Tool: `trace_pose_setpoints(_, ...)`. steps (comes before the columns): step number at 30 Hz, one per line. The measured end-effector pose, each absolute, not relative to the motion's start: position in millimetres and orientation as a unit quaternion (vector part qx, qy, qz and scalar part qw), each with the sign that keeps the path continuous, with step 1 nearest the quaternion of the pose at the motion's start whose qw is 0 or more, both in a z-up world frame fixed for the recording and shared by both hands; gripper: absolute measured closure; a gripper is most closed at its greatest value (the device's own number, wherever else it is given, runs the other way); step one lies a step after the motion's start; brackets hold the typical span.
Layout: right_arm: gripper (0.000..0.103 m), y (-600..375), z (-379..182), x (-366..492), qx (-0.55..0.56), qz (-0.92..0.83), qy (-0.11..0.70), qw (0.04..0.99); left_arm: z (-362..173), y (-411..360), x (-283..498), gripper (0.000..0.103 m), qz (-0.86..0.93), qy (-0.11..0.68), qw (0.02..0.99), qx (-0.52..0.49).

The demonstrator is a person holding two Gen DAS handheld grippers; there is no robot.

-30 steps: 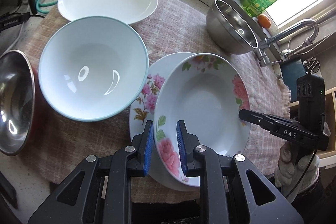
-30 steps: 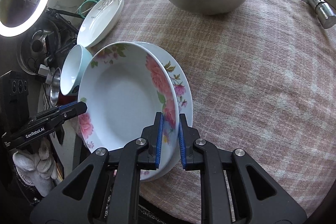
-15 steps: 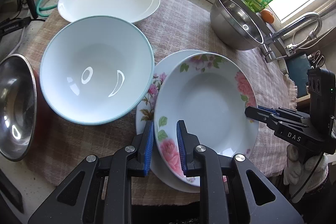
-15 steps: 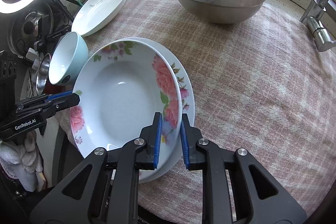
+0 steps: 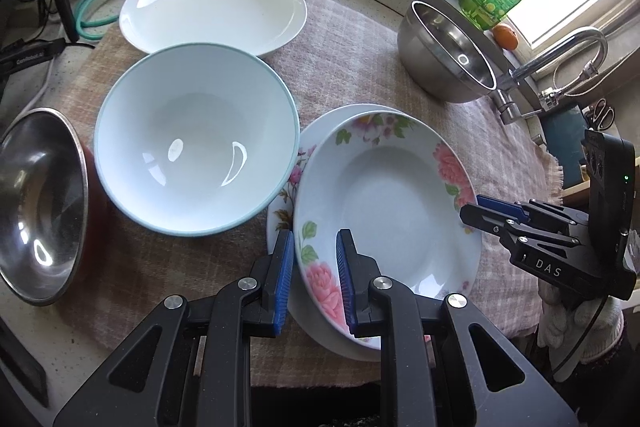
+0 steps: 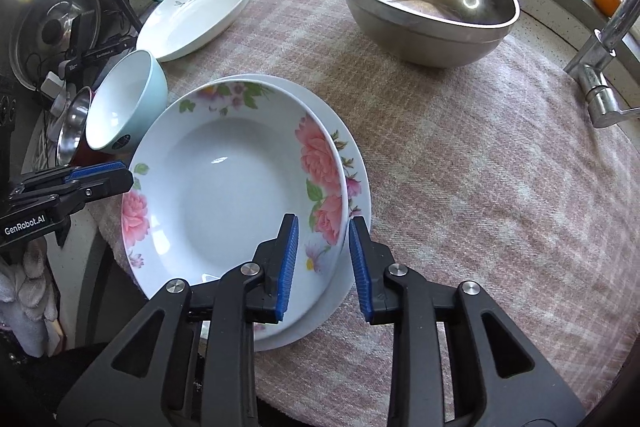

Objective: Organize plates and bowls

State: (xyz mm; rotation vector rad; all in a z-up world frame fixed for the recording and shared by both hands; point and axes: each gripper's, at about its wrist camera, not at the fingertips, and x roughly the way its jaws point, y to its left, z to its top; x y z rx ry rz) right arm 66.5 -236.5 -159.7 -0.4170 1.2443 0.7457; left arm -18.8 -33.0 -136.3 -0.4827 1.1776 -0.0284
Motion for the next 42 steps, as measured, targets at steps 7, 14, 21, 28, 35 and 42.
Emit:
trace_pose_setpoints(7, 0.056, -246, -130, 71, -0.141, 0.343, 0.549, 0.749, -117, -29, -27, 0.083, -0.024, 0.535, 0.815, -0.222)
trace_pose_setpoints(14, 0.043, -236, -105, 71, -0.100, 0.356, 0.536, 0.759, -94, -11, -26, 0.064, -0.023, 0.509, 0.830, -0.226)
trace_pose_setpoints(21, 0.042, -216, -94, 73, -0.064, 0.369, 0.541, 0.753, -73, 36, -18, 0.054, 0.003, 0.480, 0.844, -0.239)
trace_pose_setpoints(28, 0.042, -184, -87, 82, -0.033, 0.381, 0.539, 0.751, -70, 82, -4, 0.054, 0.022, 0.472, 0.848, -0.239)
trace_pose_setpoints(35, 0.042, -163, -99, 105, 0.028, 0.373, 0.573, 0.729, -77, 131, 22, 0.054, 0.015, 0.475, 0.836, -0.273)
trace_pose_setpoints(42, 0.042, -142, -106, 124, 0.034, 0.357, 0.581, 0.731, -95, 153, 53, 0.054, 0.018, 0.494, 0.826, -0.271)
